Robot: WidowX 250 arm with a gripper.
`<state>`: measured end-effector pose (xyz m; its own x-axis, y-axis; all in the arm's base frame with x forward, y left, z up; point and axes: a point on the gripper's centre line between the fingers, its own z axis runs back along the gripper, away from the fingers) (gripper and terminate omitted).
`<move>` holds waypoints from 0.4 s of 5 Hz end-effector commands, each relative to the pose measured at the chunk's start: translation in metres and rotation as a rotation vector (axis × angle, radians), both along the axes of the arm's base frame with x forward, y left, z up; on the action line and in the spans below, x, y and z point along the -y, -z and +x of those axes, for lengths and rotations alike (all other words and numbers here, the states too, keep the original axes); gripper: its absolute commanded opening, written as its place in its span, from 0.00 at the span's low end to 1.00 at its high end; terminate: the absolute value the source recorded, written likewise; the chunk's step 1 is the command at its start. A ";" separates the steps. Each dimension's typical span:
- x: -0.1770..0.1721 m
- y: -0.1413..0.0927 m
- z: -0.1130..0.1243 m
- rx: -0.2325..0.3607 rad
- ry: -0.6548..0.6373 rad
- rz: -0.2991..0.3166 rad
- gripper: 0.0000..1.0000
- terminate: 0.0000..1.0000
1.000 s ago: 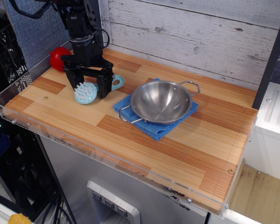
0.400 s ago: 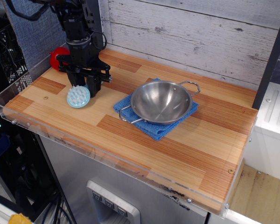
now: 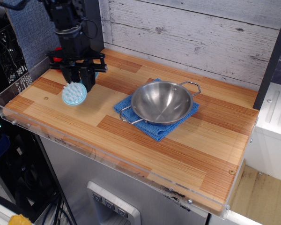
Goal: Move the spatula to the right side of the pot
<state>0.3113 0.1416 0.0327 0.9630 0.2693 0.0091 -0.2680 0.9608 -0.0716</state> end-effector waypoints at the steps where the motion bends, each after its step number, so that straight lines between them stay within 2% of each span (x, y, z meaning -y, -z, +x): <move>1: 0.016 -0.087 -0.001 0.048 -0.234 0.020 0.00 0.00; 2: 0.065 -0.115 -0.002 0.062 -0.229 0.002 0.00 0.00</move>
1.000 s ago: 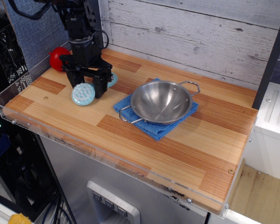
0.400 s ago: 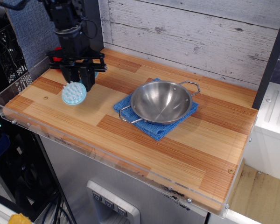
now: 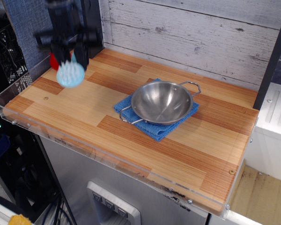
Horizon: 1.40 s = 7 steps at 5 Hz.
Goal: Move the spatula to the right side of the pot
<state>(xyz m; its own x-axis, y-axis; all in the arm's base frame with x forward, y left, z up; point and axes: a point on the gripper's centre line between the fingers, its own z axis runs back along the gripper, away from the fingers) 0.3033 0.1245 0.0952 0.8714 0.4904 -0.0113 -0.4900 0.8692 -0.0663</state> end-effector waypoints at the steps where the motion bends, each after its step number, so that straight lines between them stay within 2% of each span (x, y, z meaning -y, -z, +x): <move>1: 0.098 -0.068 0.003 0.135 0.129 0.016 0.00 0.00; 2: 0.149 -0.062 0.005 0.147 0.254 0.054 0.00 0.00; 3: 0.199 -0.044 0.011 0.161 0.323 0.094 0.00 0.00; 4: 0.217 -0.021 0.022 0.148 0.245 0.141 0.00 0.00; 5: 0.225 -0.001 0.029 0.138 0.180 0.160 0.00 0.00; 7: 0.227 0.030 0.036 0.094 0.267 0.080 0.00 0.00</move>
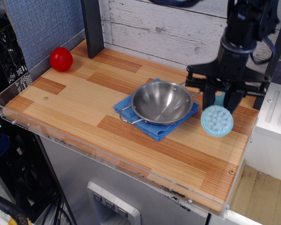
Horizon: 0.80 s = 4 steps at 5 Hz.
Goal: Move the spatula to the right side of the pot
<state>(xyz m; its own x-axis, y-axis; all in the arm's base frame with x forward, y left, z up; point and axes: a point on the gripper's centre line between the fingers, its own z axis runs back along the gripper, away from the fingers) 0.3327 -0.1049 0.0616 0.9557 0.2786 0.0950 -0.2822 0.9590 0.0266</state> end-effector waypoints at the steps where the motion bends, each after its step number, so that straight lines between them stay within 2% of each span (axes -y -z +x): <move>1: 0.001 0.005 0.009 0.013 0.145 -0.100 0.00 0.00; 2: 0.000 0.017 0.011 0.005 0.167 -0.106 0.00 0.00; 3: 0.001 0.026 0.016 0.026 0.172 -0.068 0.00 0.00; 4: 0.000 0.033 0.016 0.022 0.160 -0.044 0.00 0.00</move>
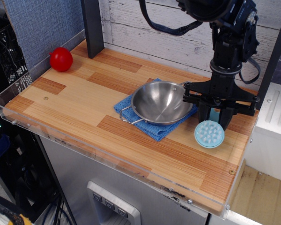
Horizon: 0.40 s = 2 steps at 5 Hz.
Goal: Move the spatula to the right side of the pot
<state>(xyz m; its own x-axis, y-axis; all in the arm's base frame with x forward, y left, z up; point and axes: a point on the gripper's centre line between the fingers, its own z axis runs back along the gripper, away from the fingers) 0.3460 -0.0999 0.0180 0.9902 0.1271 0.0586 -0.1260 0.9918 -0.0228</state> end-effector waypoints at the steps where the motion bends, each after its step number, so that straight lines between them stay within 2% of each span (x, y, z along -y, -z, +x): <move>1: 0.006 -0.009 0.002 0.044 0.016 0.041 0.00 0.00; 2: 0.007 -0.016 0.002 0.056 0.035 0.057 1.00 0.00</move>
<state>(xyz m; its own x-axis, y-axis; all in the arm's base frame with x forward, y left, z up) 0.3446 -0.1017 0.0118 0.9938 0.0916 0.0632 -0.0949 0.9942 0.0515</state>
